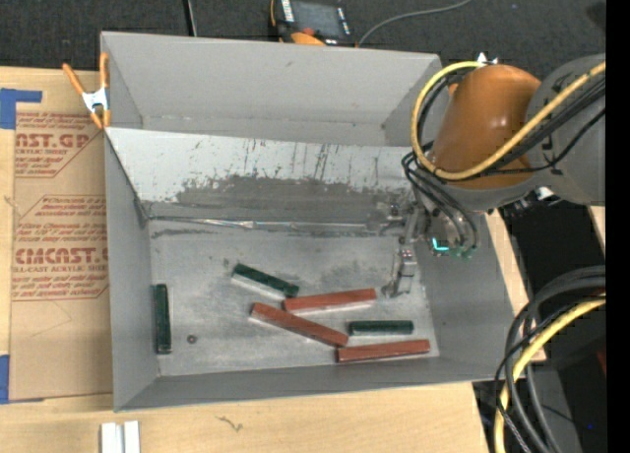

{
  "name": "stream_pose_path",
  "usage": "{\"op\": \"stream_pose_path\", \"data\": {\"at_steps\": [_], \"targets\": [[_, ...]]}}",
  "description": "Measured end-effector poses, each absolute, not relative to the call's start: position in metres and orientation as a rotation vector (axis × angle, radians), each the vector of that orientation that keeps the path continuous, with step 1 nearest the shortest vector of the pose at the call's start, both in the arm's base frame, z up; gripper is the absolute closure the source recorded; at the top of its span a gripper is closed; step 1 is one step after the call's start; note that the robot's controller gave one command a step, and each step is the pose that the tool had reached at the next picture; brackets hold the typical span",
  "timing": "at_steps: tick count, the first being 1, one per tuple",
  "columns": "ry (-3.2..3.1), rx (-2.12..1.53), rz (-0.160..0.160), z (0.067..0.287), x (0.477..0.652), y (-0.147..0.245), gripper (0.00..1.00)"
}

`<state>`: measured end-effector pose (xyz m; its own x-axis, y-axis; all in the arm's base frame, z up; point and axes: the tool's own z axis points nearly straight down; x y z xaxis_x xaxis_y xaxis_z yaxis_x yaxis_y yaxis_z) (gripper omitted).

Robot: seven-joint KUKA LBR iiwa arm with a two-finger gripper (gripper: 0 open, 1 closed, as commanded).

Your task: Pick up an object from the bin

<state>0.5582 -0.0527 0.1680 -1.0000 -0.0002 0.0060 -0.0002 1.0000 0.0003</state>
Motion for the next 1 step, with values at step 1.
{"op": "stream_pose_path", "data": {"at_steps": [1], "targets": [[-3.129, 0.199, -0.002, 0.0661, 0.5079, -0.0387, 0.00]]}}
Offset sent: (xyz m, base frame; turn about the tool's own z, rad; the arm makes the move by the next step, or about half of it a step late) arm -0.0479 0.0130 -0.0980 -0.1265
